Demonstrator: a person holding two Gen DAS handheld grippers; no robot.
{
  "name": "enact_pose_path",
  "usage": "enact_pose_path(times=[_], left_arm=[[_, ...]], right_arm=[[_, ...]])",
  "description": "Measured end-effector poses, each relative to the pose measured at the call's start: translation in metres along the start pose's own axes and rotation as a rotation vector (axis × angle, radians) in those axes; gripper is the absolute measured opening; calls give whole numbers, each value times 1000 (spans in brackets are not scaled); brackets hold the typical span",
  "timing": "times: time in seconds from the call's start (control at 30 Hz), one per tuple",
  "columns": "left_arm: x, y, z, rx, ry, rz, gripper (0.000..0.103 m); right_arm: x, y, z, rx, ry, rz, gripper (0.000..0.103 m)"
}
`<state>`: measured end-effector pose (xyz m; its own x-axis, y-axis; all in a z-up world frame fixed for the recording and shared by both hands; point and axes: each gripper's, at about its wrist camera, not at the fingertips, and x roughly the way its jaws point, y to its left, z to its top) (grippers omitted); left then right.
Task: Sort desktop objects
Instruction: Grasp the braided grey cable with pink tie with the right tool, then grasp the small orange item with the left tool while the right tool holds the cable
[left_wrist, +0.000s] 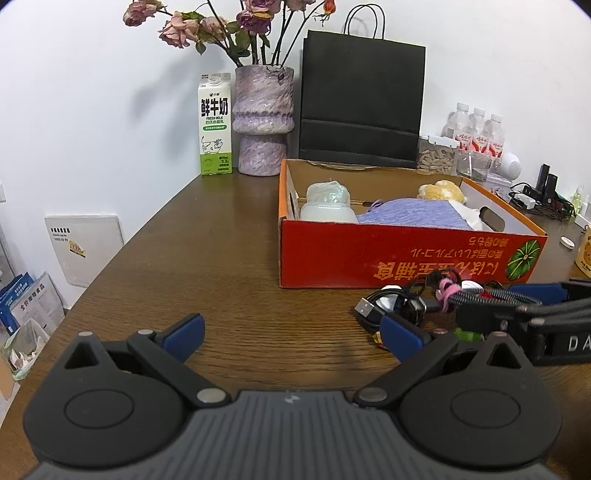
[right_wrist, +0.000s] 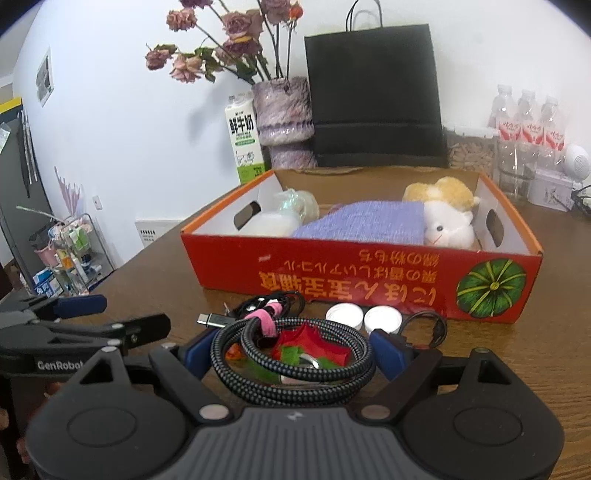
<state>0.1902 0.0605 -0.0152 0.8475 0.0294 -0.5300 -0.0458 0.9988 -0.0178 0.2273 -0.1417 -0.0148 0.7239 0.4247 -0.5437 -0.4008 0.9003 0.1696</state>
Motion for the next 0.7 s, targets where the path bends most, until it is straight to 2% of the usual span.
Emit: enact_pose_path(times=[0.43,0.7], left_arm=[[-3,-24,6,44,-4,-19,103],[8,-41,11,86,8,-19,103]], right_arm=[[-23,-18,10,4,-79,-24,86],[-36,-35,9,11,-109,-52,86]])
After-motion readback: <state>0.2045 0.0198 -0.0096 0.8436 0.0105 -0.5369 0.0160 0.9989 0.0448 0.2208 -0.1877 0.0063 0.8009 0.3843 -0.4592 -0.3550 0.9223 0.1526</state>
